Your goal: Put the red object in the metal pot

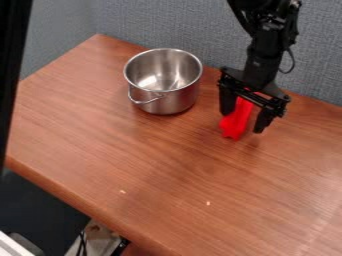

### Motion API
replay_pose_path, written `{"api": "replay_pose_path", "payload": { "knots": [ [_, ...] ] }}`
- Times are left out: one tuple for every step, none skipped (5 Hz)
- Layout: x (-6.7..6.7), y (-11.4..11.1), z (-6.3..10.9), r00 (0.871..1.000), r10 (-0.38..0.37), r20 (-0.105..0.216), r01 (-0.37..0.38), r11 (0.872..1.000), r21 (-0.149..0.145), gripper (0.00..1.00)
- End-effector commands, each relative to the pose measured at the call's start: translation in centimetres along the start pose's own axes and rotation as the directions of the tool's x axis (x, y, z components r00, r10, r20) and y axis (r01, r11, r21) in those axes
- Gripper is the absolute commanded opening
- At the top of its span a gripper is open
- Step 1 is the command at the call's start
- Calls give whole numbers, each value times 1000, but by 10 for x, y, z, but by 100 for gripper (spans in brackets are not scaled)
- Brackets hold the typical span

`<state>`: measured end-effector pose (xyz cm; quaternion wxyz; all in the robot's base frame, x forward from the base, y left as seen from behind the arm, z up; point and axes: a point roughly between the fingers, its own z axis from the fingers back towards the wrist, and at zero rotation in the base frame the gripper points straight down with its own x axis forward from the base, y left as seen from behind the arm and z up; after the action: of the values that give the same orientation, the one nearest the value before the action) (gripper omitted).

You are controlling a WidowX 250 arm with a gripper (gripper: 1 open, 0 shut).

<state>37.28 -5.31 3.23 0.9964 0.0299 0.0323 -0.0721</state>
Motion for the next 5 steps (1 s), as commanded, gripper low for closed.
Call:
{"api": "replay_pose_path", "payload": {
  "knots": [
    [7, -4, 14, 999, -14, 43, 14, 1000, 0, 100],
    [8, -4, 15, 999, -17, 47, 17, 1000, -2, 100],
    [9, -4, 17, 998, -20, 52, 20, 1000, -4, 100],
    [10, -3, 18, 998, -22, 57, 22, 1000, -6, 100],
    [11, -3, 19, 998, -23, 61, 24, 1000, -9, 100]
  ]
}}
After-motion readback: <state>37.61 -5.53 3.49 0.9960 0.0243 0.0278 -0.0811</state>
